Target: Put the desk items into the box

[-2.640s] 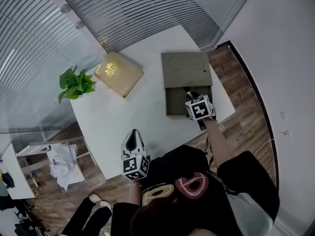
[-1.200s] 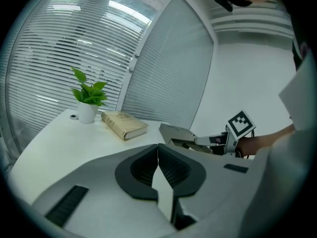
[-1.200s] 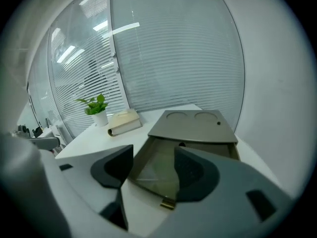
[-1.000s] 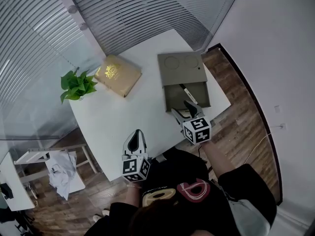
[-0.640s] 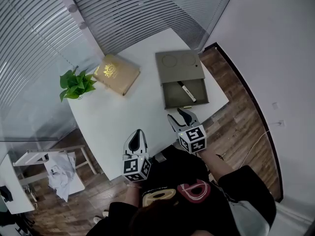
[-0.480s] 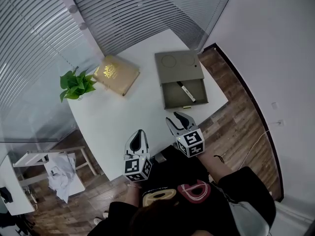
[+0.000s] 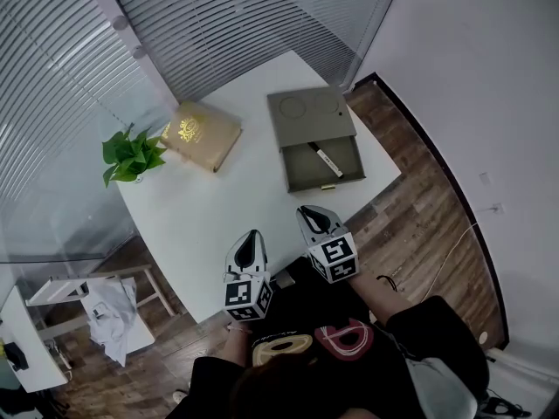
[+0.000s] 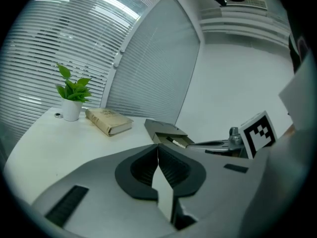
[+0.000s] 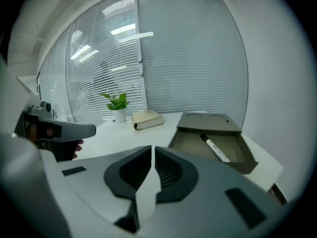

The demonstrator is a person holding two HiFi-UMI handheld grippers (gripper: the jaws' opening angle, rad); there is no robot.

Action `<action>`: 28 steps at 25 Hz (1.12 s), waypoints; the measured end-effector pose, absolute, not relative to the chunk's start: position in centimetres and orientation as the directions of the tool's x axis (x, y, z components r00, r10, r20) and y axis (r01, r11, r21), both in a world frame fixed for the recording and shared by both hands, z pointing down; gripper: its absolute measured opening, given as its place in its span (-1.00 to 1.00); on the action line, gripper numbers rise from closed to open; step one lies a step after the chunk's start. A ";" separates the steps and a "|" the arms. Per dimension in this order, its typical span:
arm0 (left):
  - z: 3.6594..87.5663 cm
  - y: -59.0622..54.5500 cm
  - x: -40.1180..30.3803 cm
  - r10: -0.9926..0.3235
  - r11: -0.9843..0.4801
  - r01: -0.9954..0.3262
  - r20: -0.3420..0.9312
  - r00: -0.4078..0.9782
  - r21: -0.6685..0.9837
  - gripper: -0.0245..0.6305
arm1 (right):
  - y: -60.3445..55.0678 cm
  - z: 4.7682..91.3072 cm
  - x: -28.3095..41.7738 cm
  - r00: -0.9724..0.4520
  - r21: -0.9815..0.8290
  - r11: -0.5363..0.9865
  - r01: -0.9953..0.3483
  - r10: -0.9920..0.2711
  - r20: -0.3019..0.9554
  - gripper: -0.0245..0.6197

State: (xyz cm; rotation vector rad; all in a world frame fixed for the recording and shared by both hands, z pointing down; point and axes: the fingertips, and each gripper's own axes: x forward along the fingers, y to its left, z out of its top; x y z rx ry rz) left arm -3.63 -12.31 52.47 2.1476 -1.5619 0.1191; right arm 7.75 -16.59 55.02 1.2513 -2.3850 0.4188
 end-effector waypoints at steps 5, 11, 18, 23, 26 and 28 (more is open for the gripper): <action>52.4 -12.1 -3.9 -0.872 -0.239 -0.916 0.343 0.349 0.323 -0.87 | -16.4 54.7 7.3 -0.516 -0.070 0.554 -0.830 -0.714 0.473 -0.89; 52.3 -12.0 -4.3 -0.876 -0.237 -0.918 0.338 0.344 0.319 -0.87 | -16.0 54.7 6.5 -0.527 -0.050 0.576 -0.816 -0.705 0.475 -0.90; 52.2 -11.9 -4.8 -0.876 -0.237 -0.921 0.341 0.340 0.310 -0.87 | -16.2 54.5 6.2 -0.524 -0.043 0.574 -0.818 -0.712 0.467 -0.90; 52.2 -12.0 -4.9 -0.874 -0.241 -0.921 0.344 0.343 0.307 -0.87 | -16.3 54.6 6.1 -0.521 -0.042 0.571 -0.820 -0.715 0.466 -0.90; 52.4 -12.0 -4.9 -0.867 -0.248 -0.917 0.351 0.354 0.312 -0.87 | -16.3 54.7 6.1 -0.520 -0.041 0.570 -0.821 -0.715 0.468 -0.90; 52.5 -12.1 -4.9 -0.863 -0.253 -0.915 0.354 0.360 0.314 -0.87 | -16.3 54.8 6.0 -0.519 -0.039 0.571 -0.820 -0.713 0.471 -0.90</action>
